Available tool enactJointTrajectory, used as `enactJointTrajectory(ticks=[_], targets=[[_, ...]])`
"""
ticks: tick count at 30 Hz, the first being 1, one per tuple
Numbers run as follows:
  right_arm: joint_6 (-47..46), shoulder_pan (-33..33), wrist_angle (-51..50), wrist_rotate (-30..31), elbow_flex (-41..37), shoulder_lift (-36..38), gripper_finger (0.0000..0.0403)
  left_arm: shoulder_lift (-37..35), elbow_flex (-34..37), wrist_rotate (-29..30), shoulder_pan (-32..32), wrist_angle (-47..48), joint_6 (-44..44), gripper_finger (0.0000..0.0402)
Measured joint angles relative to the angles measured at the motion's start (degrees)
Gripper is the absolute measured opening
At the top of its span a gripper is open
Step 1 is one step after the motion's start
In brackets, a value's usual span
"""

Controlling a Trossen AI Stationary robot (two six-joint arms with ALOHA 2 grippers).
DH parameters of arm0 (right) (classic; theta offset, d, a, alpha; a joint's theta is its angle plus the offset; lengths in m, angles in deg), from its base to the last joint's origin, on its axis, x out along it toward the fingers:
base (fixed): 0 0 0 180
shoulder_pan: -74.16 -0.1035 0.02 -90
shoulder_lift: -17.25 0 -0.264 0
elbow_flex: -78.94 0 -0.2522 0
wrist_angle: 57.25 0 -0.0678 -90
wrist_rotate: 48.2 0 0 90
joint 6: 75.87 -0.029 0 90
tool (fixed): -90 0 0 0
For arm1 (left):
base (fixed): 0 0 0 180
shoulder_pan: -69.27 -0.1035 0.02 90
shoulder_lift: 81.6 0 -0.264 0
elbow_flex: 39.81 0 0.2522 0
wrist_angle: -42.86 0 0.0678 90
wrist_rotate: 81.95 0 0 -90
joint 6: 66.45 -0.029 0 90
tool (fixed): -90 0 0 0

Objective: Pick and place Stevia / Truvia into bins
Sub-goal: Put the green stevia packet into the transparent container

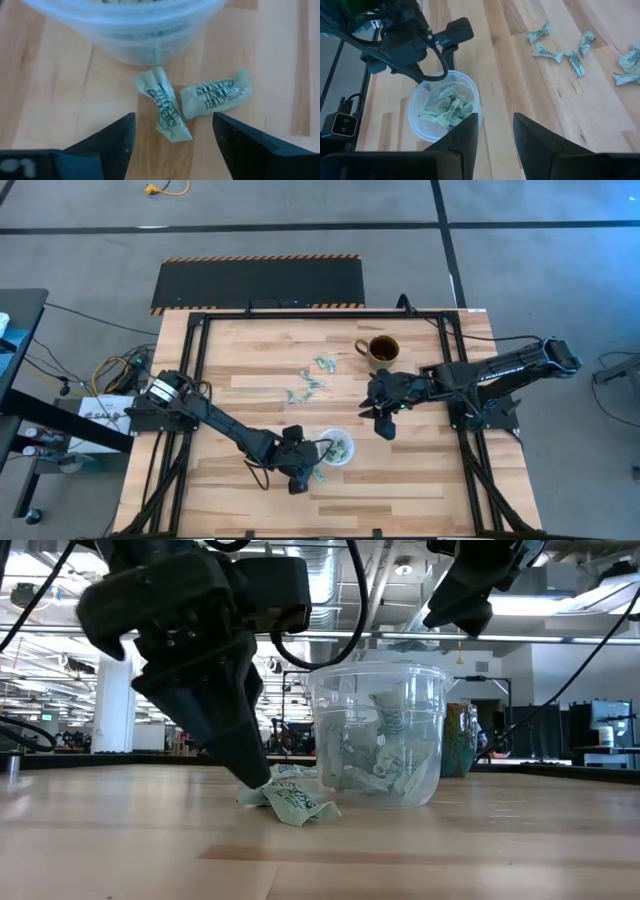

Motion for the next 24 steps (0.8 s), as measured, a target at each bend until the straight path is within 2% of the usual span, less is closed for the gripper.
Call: enactJointTrajectory(ticks=[5, 18, 20, 24], targets=[[-0.02, 0.00, -0.07, 0.33, 0.00, 0.00, 0.0116, 1.96, -0.07, -3.14, -0.07, -1.01, 0.13, 0.0185], [-0.09, 0.00, -0.87, 1.65, 0.00, 0.00, 0.0116, 3.00, -0.15, -1.66, -0.13, -2.15, 1.68, 0.0020], [-0.09, 0.00, -0.86, 1.65, 0.00, 0.00, 0.0116, 3.04, -0.15, -1.33, -0.13, -2.11, 2.63, 0.0007], [-0.07, 0.00, -0.87, 1.64, 0.00, 0.00, 0.0116, 2.88, -0.13, -0.55, -0.04, -1.94, 4.12, 0.0008]])
